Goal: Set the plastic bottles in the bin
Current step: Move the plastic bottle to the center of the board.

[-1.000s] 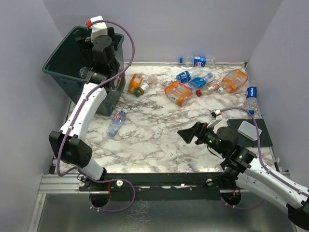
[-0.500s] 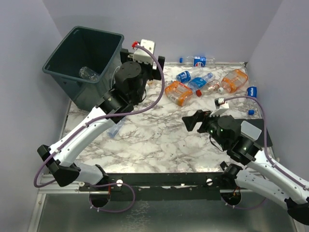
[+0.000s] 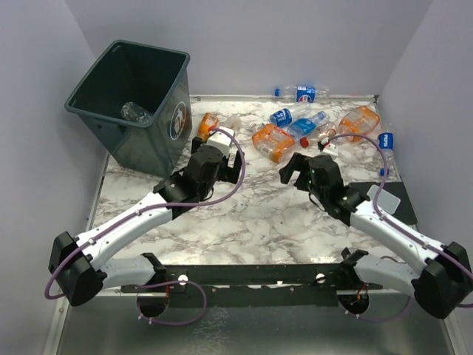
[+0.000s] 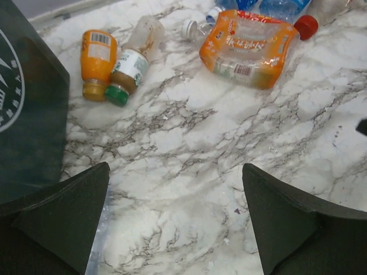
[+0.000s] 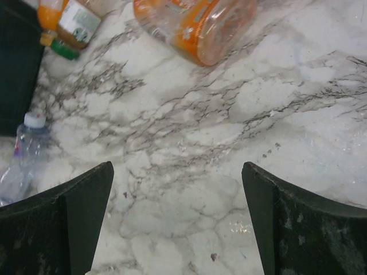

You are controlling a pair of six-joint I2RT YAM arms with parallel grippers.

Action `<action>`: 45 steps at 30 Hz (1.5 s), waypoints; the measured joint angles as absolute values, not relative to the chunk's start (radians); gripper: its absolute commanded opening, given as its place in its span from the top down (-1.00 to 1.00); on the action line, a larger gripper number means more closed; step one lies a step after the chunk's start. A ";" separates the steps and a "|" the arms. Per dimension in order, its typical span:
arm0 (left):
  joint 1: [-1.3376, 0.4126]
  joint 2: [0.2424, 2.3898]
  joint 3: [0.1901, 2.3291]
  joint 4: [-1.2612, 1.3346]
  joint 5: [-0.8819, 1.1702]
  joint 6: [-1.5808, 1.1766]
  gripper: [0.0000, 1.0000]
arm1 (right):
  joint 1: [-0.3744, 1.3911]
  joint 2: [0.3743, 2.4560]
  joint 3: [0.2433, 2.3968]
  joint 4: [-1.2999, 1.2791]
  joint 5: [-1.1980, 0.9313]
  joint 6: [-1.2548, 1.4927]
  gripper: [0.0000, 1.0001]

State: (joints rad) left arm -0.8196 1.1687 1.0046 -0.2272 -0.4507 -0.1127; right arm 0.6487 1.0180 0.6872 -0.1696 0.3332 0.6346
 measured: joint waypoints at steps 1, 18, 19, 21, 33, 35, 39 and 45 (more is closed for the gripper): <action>-0.820 1.165 0.982 -0.220 -0.444 -0.131 -0.98 | 0.606 1.054 0.687 -0.146 0.314 0.651 -0.87; -0.827 0.994 0.748 -0.043 -0.370 -0.297 -0.98 | 0.339 1.731 1.147 -0.004 0.159 0.908 -0.67; -0.827 0.991 0.748 -0.039 -0.370 -0.299 -0.98 | 0.338 1.758 1.172 -0.010 0.159 0.917 -0.65; -0.827 0.990 0.748 -0.031 -0.370 -0.304 -0.98 | 0.338 1.795 1.195 -0.031 0.159 0.934 -0.62; -0.827 1.002 0.748 -0.031 -0.362 -0.319 -0.98 | 0.338 1.884 1.243 -0.163 0.162 0.973 -0.12; -0.827 1.002 0.748 -0.031 -0.362 -0.319 -0.98 | 0.338 1.887 1.243 -0.163 0.162 0.979 -0.03; -0.827 1.003 0.748 -0.031 -0.362 -0.319 -0.98 | 0.338 1.887 1.243 -0.158 0.162 0.988 0.10; -0.827 1.006 0.748 -0.031 -0.362 -0.319 -0.98 | 0.338 1.843 1.188 -0.148 0.168 0.999 0.28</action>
State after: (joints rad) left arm -0.8268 1.0058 0.7479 -0.0315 -0.3622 -0.3195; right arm 0.3382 1.8427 1.1877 -0.1482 0.1677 0.9989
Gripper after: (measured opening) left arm 0.990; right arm 0.399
